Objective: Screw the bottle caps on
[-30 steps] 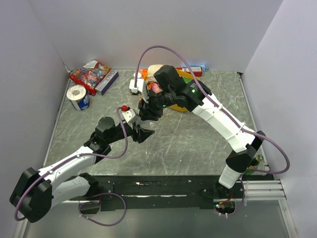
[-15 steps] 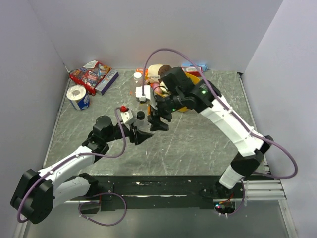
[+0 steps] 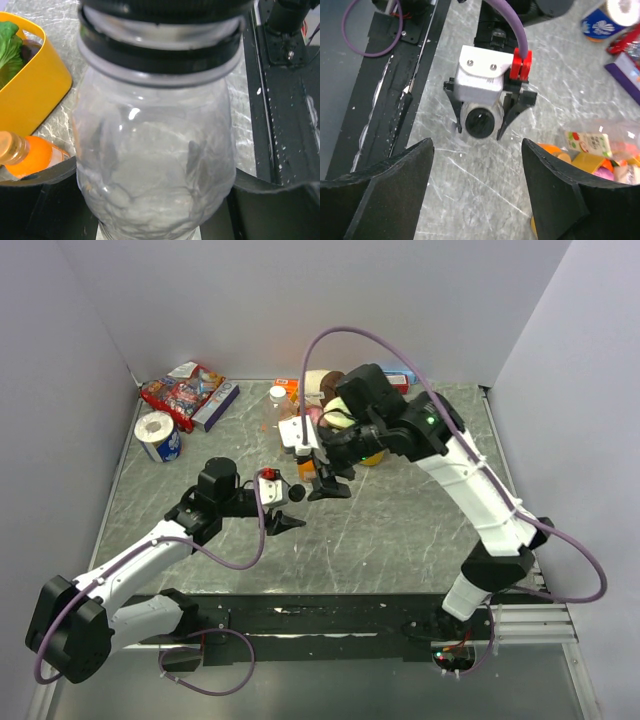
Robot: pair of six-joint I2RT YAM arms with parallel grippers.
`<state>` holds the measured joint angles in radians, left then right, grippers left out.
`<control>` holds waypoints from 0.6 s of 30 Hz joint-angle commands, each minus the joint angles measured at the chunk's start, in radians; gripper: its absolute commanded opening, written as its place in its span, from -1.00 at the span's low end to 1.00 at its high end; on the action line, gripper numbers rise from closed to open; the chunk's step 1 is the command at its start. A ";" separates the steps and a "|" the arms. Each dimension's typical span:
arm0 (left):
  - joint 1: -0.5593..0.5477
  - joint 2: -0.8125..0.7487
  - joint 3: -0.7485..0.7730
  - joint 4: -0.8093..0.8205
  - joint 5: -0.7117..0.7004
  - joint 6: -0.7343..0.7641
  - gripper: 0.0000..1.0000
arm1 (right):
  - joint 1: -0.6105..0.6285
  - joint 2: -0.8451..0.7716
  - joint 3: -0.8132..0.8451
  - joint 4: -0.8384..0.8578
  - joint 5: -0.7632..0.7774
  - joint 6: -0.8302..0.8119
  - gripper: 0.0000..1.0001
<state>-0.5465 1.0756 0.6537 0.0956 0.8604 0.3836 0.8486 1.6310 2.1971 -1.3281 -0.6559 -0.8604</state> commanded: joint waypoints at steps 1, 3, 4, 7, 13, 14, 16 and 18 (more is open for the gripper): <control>-0.001 0.007 0.047 -0.020 0.055 0.098 -0.97 | 0.012 0.053 0.049 -0.098 -0.039 -0.060 0.52; -0.001 0.009 0.049 -0.013 0.052 0.097 -0.97 | 0.010 0.070 0.061 -0.106 -0.040 -0.068 0.48; -0.001 0.010 0.050 -0.010 0.051 0.094 -0.97 | 0.010 0.075 0.065 -0.114 -0.044 -0.072 0.46; -0.001 0.011 0.052 0.006 0.048 0.080 -0.97 | 0.013 0.098 0.088 -0.144 -0.051 -0.091 0.43; -0.001 0.010 0.050 0.018 0.035 0.069 -0.97 | 0.017 0.133 0.128 -0.203 -0.067 -0.124 0.37; -0.001 0.010 0.049 0.021 0.031 0.064 -0.97 | 0.018 0.135 0.127 -0.212 -0.067 -0.129 0.36; -0.001 0.010 0.046 0.038 0.025 0.051 -0.97 | 0.021 0.136 0.125 -0.223 -0.067 -0.152 0.35; -0.001 0.010 0.043 0.047 0.014 0.037 -0.97 | 0.021 0.138 0.122 -0.240 -0.067 -0.164 0.35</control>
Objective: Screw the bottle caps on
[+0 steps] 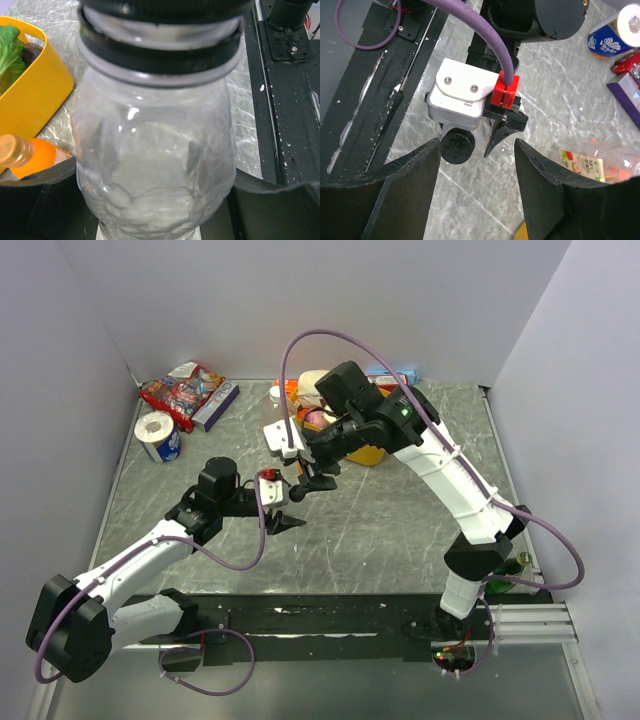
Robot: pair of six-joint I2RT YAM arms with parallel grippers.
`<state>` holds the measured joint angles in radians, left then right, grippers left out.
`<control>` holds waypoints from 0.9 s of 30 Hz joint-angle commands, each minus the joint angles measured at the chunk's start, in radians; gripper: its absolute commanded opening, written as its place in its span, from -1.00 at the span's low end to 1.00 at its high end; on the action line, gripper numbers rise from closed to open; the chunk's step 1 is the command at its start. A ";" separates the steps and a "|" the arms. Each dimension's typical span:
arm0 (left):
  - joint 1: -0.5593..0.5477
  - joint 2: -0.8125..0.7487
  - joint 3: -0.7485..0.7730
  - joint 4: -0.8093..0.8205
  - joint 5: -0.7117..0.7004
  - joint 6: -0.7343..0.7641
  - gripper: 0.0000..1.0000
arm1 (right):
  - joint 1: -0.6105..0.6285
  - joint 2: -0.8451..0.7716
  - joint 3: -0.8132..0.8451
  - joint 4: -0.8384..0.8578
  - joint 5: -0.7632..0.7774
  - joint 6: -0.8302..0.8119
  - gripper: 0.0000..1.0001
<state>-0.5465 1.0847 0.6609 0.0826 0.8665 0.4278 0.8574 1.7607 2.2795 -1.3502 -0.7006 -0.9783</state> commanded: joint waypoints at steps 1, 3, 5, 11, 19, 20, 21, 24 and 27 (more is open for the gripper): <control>-0.001 0.001 0.034 0.068 0.005 -0.012 -0.97 | 0.014 0.005 0.035 -0.217 -0.022 -0.046 0.35; 0.000 0.004 0.032 0.077 -0.007 -0.026 -0.97 | 0.014 -0.007 0.011 -0.217 -0.019 -0.057 0.36; 0.000 0.004 0.028 0.097 -0.015 -0.044 -0.97 | 0.017 -0.013 -0.014 -0.218 -0.014 -0.063 0.36; 0.002 0.009 0.034 0.120 -0.021 -0.063 -0.97 | 0.017 -0.009 -0.031 -0.217 0.004 -0.053 0.29; 0.000 0.007 0.034 0.126 -0.026 -0.072 -0.97 | 0.015 -0.003 -0.037 -0.217 0.024 -0.037 0.17; 0.002 0.007 0.032 0.131 -0.032 -0.076 -0.97 | 0.017 -0.004 -0.041 -0.217 0.029 -0.033 0.17; 0.002 0.006 0.032 0.135 -0.035 -0.078 -0.97 | 0.017 -0.004 -0.044 -0.217 0.030 -0.031 0.17; 0.000 0.004 0.028 0.149 -0.050 -0.089 -0.97 | 0.017 -0.006 -0.048 -0.218 0.038 -0.025 0.15; 0.003 0.001 0.023 0.166 -0.063 -0.106 -0.97 | 0.015 -0.006 -0.057 -0.218 0.049 -0.016 0.16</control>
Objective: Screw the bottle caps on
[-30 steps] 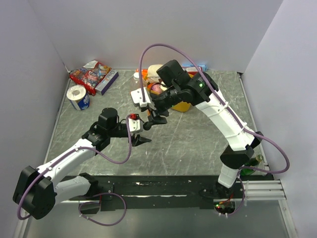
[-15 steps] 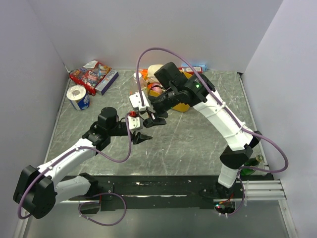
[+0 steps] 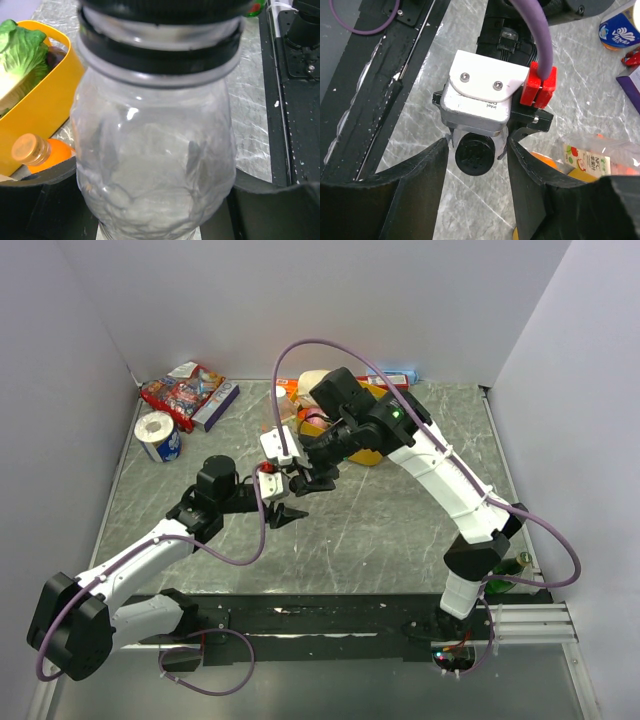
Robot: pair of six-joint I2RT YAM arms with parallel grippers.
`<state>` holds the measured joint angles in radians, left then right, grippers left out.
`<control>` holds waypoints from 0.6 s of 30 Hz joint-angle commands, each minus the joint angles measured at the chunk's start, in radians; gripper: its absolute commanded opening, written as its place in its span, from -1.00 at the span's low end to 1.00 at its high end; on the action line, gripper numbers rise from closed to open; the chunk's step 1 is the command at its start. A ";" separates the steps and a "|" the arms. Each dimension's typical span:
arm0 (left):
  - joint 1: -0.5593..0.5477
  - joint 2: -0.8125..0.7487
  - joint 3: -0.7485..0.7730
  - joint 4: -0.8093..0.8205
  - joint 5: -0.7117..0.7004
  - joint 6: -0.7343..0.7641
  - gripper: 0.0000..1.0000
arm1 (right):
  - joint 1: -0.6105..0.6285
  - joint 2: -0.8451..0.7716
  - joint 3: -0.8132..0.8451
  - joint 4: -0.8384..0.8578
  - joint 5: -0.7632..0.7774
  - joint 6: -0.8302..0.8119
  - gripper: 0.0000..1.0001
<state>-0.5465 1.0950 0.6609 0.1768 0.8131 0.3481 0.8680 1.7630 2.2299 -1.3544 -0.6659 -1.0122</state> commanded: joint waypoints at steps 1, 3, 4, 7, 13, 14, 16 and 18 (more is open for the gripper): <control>0.002 -0.010 0.020 0.076 -0.012 -0.026 -0.97 | 0.006 -0.010 -0.007 -0.213 0.017 0.021 0.17; 0.002 -0.011 0.020 0.073 -0.014 -0.029 -0.97 | 0.006 -0.008 -0.007 -0.215 0.022 0.029 0.12; 0.003 -0.011 0.019 0.073 -0.017 -0.031 -0.97 | 0.005 -0.008 -0.004 -0.213 0.023 0.030 0.08; 0.003 -0.010 0.016 0.078 -0.018 -0.044 -0.97 | 0.005 -0.004 0.002 -0.212 0.038 0.044 -0.07; 0.005 -0.009 0.005 0.148 -0.111 -0.108 -0.97 | -0.021 -0.002 -0.024 -0.135 0.061 0.160 -0.31; 0.005 -0.017 -0.001 0.176 -0.145 -0.133 -0.97 | -0.024 0.001 -0.029 -0.121 0.087 0.190 -0.36; 0.003 -0.027 -0.024 0.281 -0.286 -0.214 -0.97 | -0.037 0.012 -0.050 -0.097 0.094 0.301 -0.49; -0.001 -0.032 -0.035 0.360 -0.404 -0.286 -0.97 | -0.041 0.010 -0.087 -0.016 0.141 0.416 -0.58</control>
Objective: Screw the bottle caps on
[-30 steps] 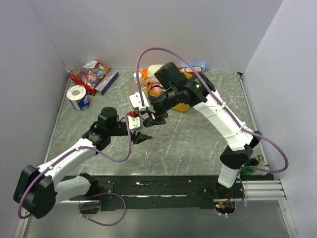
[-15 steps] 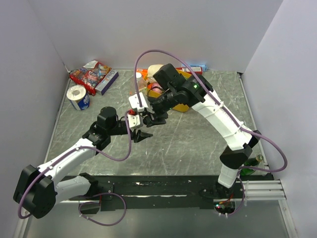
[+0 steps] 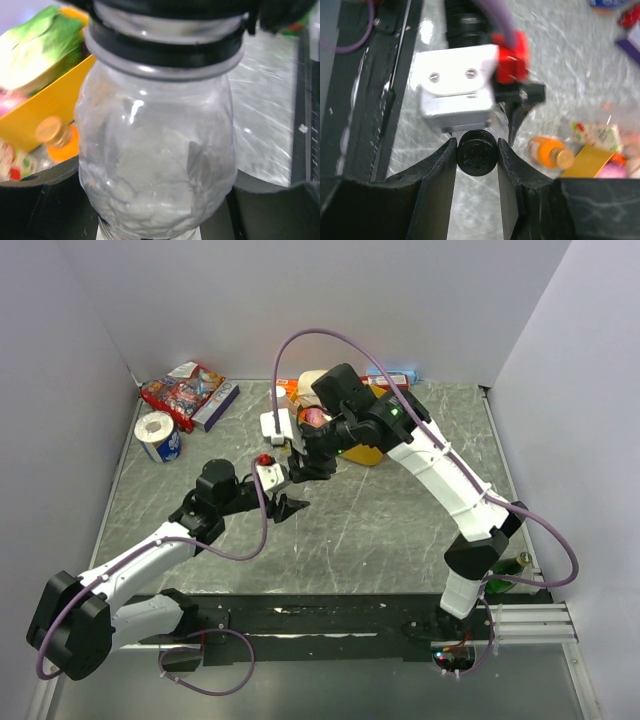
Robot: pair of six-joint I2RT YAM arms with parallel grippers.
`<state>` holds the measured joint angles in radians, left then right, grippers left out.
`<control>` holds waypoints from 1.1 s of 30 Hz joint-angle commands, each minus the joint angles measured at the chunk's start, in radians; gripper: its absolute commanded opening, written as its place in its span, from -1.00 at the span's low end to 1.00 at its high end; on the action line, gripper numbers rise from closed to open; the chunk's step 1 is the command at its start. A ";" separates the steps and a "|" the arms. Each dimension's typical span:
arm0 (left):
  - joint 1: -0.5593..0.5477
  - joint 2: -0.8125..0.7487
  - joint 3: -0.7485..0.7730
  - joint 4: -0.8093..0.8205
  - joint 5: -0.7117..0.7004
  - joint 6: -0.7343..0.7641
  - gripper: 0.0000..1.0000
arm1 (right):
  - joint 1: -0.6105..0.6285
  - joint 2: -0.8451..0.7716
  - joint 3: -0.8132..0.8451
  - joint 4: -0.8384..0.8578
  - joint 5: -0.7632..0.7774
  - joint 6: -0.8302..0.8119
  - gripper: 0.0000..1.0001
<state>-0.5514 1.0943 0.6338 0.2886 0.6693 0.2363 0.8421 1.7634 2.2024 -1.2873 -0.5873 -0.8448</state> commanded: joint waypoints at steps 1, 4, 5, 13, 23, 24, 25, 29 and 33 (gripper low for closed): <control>0.001 -0.025 -0.003 0.286 -0.320 -0.245 -0.97 | -0.017 -0.001 -0.110 -0.055 0.073 0.360 -0.63; -0.005 0.013 0.041 0.264 -0.541 -0.415 -0.97 | -0.015 -0.018 -0.165 0.006 0.086 0.453 -0.67; -0.007 0.033 0.050 0.253 -0.577 -0.446 -0.97 | -0.017 -0.012 -0.164 0.012 0.096 0.470 -0.68; -0.007 0.059 0.053 0.150 -0.640 -0.543 -0.97 | -0.029 0.051 -0.099 0.014 0.063 0.529 -0.65; 0.008 0.093 -0.005 0.044 -0.326 -0.401 -0.98 | -0.136 -0.082 -0.006 -0.096 0.032 0.372 0.99; 0.010 0.088 -0.016 0.044 -0.297 -0.359 -0.98 | -0.152 -0.144 -0.038 -0.089 0.018 0.353 0.99; 0.011 0.082 -0.020 0.044 -0.260 -0.339 -0.98 | -0.187 -0.180 -0.120 -0.078 0.001 0.298 1.00; 0.030 0.052 -0.005 -0.009 -0.026 -0.197 -0.97 | -0.209 -0.338 -0.328 0.080 -0.028 0.164 1.00; 0.041 0.065 0.104 -0.146 0.109 -0.048 -0.97 | -0.207 -0.343 -0.383 0.212 -0.078 0.121 0.99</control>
<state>-0.5232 1.1744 0.6231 0.2523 0.5442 0.0010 0.6216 1.4090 1.8446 -1.2304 -0.5922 -0.6243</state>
